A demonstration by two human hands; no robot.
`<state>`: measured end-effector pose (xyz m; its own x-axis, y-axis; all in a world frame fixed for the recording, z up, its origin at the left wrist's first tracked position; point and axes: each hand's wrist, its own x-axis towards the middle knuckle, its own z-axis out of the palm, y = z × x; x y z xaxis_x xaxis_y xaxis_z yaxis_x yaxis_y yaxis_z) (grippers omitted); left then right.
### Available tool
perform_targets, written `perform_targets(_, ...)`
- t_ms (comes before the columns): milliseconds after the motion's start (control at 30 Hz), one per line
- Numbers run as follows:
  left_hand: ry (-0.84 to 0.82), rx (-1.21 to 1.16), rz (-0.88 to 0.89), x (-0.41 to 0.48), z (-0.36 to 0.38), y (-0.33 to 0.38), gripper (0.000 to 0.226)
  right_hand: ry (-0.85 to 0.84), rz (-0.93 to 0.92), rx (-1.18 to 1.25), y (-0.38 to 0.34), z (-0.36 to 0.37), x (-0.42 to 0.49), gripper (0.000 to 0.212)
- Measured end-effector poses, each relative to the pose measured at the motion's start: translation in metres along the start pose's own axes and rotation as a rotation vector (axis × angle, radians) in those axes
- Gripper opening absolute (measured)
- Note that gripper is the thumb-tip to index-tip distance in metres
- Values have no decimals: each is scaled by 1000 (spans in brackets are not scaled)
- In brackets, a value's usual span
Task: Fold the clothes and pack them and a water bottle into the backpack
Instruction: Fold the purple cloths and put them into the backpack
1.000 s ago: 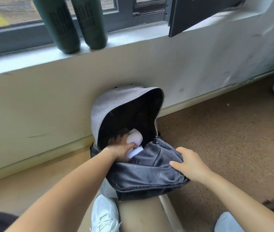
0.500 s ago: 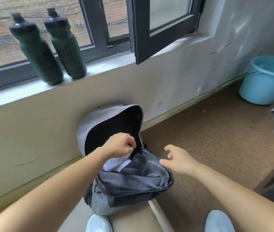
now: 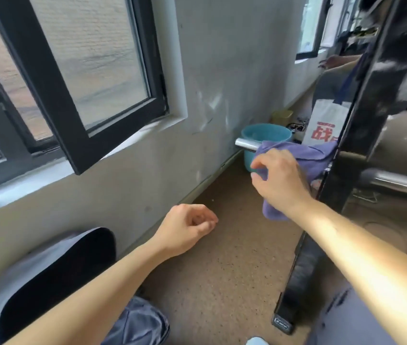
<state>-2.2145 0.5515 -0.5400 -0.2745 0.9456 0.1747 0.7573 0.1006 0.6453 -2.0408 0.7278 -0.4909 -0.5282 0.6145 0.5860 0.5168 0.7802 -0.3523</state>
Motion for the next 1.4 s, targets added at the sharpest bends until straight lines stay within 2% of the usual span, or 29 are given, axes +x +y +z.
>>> perform_targets(100,31,-55,11,42,26,33,14,144,107,-80,36,-18,10,29)
perform_targets(200,85,-128,14,81,49,63,33,66,161,-224,58,-21,15,44)
perform_targets(267,176,-183,17,104,59,80,42,54,162,-309,64,-15,19,40)
perform_targets(400,298,-201,-73,141,70,96,58,165,188,-361,63,-5,29,20)
perform_targets(467,279,-161,-105,152,73,99,60,214,199,-281,63,-6,32,14)
perform_targets(600,287,-127,-92,163,68,101,30,232,158,136,59,-14,31,12)
perform_targets(667,289,-253,-106,165,63,100,13,179,144,397,53,-17,27,13)
perform_targets(733,328,-495,-195,167,58,93,17,120,157,489,50,-16,25,27)
perform_targets(833,429,-799,-356,169,49,77,28,43,134,198,53,-8,24,62)
perform_targets(933,526,-930,-490,160,29,70,28,4,164,-49,60,-2,24,74)
perform_targets(1033,547,-983,-509,150,11,61,34,39,216,-128,68,0,24,64)
perform_targets(1133,573,-1033,-556,132,-2,58,30,56,218,-194,68,1,24,49)
perform_targets(1200,591,-1030,-555,121,-10,53,32,69,236,-223,66,3,25,47)
perform_targets(1400,874,-977,-684,92,-45,35,21,77,253,-312,66,8,28,44)
